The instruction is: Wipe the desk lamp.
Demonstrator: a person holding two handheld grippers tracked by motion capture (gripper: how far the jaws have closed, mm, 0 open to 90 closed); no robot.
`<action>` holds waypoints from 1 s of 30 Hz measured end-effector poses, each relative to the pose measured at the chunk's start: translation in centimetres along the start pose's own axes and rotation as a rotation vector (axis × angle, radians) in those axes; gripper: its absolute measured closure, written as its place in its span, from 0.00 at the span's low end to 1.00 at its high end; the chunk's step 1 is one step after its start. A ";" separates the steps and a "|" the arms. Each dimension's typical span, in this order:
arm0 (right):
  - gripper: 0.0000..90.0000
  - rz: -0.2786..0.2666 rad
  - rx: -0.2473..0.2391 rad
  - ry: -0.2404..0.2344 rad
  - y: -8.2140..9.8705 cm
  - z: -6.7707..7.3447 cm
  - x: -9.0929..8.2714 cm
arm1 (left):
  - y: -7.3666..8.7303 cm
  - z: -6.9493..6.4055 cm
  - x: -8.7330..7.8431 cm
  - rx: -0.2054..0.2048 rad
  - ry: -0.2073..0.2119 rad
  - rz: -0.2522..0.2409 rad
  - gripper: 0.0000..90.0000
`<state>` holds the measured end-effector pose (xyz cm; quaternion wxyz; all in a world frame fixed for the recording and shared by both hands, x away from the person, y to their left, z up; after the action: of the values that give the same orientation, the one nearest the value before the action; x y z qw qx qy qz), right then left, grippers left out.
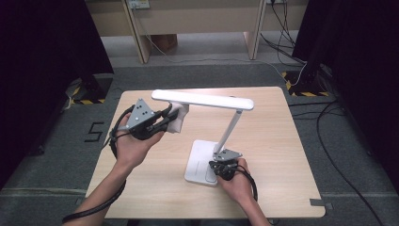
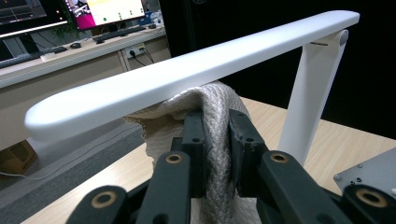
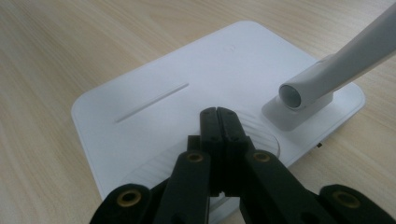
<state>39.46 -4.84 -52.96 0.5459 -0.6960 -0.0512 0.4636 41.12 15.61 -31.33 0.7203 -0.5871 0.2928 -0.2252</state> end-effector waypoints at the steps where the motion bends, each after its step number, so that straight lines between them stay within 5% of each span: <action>1: 1.00 -0.001 0.000 0.000 0.0 0.0 0.0 | 0.0 0.0 0.0 0.003 0.000 0.000 0.87; 30: 1.00 -0.001 -0.002 0.001 0.0 0.0 0.0 | -0.6 -1.6 0.9 0.019 0.037 -0.002 0.87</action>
<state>39.47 -4.83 -52.97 0.5455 -0.6968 -0.0516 0.4627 40.72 13.75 -31.08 0.7200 -0.5764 0.3033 -0.2397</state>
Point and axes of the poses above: each handheld gripper's, and its own axes: x roughly forward along the jaws, y roughly out of its underside, z roughly to its left, the point moved 5 cm from there along x, roughly forward along the jaws, and after that the axes turned 4 degrees about -z, right-handed, at the moved point
